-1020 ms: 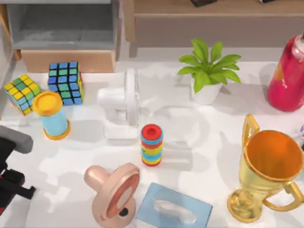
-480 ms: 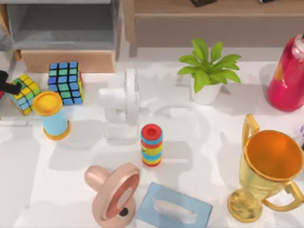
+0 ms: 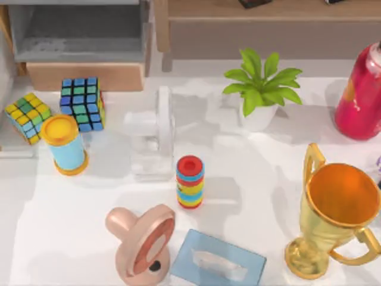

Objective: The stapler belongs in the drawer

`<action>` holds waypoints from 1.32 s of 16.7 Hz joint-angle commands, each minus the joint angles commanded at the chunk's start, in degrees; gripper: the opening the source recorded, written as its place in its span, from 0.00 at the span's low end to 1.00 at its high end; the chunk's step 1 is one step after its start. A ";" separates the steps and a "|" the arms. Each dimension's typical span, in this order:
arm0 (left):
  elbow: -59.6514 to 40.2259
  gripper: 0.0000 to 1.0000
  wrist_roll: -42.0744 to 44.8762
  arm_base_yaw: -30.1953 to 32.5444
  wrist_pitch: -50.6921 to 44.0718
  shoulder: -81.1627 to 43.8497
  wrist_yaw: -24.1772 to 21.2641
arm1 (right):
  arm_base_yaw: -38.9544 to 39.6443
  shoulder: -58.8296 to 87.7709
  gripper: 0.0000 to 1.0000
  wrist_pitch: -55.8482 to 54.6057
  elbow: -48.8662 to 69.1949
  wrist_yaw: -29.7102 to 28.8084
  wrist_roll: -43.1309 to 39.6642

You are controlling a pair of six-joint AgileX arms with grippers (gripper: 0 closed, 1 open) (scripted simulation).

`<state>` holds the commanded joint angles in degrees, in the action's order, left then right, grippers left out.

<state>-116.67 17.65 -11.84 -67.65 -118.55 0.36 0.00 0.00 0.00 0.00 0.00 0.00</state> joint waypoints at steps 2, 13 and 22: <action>-8.94 0.00 0.06 -2.63 -3.30 -8.32 -0.15 | 0.00 0.00 1.00 0.00 0.00 0.00 0.00; -28.61 0.00 2.08 -7.00 -15.90 -32.60 -0.47 | 0.00 0.00 1.00 0.00 0.00 0.00 0.00; -25.93 0.00 2.12 -7.01 -13.48 -32.08 -0.48 | 0.00 0.00 1.00 0.00 0.00 0.00 0.00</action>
<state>-142.60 19.76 -18.85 -81.13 -150.64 -0.12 0.00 0.00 0.00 0.00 0.00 0.00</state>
